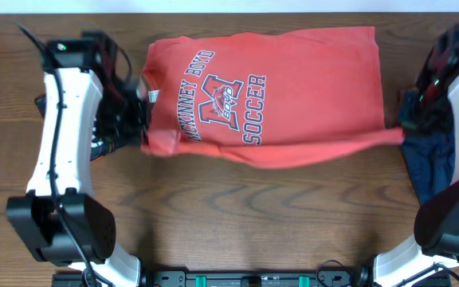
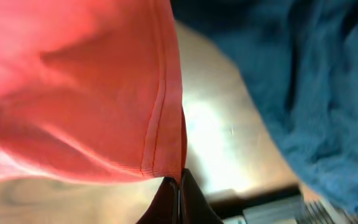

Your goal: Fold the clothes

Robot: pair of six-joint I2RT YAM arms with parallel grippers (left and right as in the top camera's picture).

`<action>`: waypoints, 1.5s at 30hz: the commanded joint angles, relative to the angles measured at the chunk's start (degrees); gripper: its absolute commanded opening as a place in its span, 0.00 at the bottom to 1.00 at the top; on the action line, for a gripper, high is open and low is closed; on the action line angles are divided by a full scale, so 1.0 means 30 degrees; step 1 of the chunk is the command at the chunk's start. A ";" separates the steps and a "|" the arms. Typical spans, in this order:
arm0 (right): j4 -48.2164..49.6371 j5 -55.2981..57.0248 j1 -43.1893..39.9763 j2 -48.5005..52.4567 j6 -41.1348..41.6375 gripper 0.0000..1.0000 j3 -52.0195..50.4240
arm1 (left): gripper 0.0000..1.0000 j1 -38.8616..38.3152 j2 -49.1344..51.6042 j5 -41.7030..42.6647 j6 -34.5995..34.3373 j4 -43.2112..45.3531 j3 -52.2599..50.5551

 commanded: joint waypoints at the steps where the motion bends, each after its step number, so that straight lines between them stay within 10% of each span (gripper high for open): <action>1: 0.0022 0.0976 -0.0423 -0.0219 -0.0335 0.01 -0.1996 | 0.06 -0.0007 -0.0364 -0.0044 0.0189 -0.0306 -0.2965; 11: 0.0845 0.1027 -0.1421 -0.0772 0.0029 0.01 -0.5581 | 0.06 0.0000 -0.1617 -0.0036 -0.0554 0.2601 -0.9092; 45: 0.0707 0.1319 -0.3133 -0.9151 0.1086 0.01 -0.5632 | 0.06 0.0015 -1.4600 -0.1756 -0.3934 0.6018 -0.9165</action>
